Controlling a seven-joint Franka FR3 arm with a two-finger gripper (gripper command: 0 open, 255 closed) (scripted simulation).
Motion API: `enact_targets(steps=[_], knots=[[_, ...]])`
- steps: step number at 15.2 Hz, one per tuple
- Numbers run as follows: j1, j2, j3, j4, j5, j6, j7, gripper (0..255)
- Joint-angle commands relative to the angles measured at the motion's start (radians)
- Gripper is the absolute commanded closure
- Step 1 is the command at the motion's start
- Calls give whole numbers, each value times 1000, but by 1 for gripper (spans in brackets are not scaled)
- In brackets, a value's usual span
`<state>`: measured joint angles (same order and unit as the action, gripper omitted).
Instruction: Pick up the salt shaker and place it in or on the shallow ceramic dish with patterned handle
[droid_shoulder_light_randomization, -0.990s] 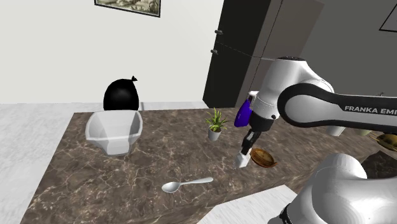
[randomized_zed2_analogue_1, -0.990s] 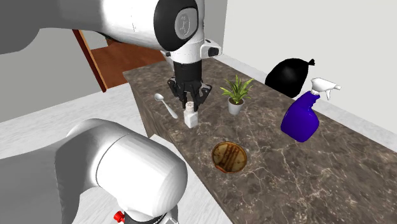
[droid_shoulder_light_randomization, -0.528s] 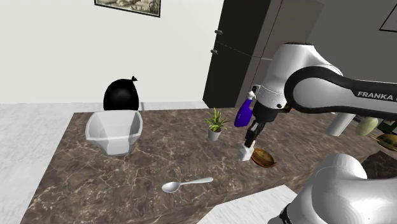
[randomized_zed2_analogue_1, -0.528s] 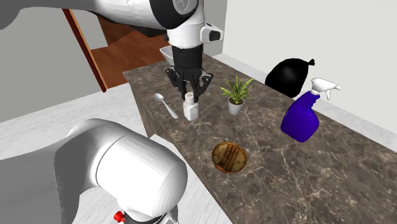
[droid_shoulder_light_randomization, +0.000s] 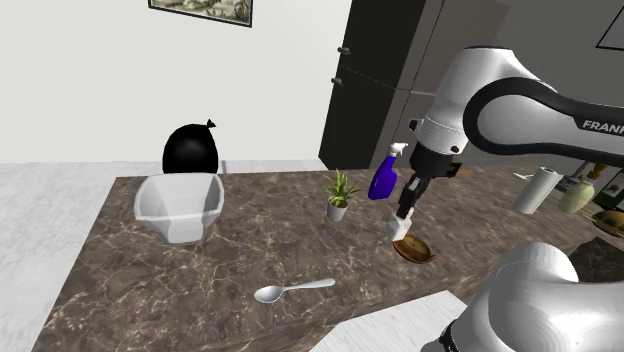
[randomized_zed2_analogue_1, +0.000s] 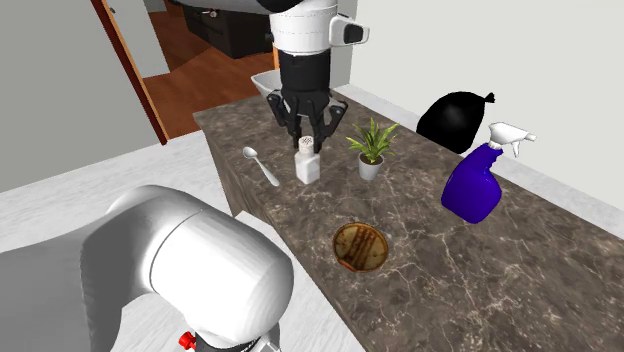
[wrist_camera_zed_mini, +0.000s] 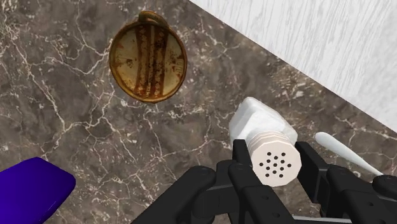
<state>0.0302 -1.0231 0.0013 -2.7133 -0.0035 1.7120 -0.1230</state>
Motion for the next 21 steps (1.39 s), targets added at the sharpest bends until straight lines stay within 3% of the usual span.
enact_targets(steps=[1,10,21], knots=[[-28,-13,-52,13,-44,-27,-51,255],[-132,7,-282,134,-233,-110,-282,255],[-151,-17,-318,-22,-270,21,-277,255]])
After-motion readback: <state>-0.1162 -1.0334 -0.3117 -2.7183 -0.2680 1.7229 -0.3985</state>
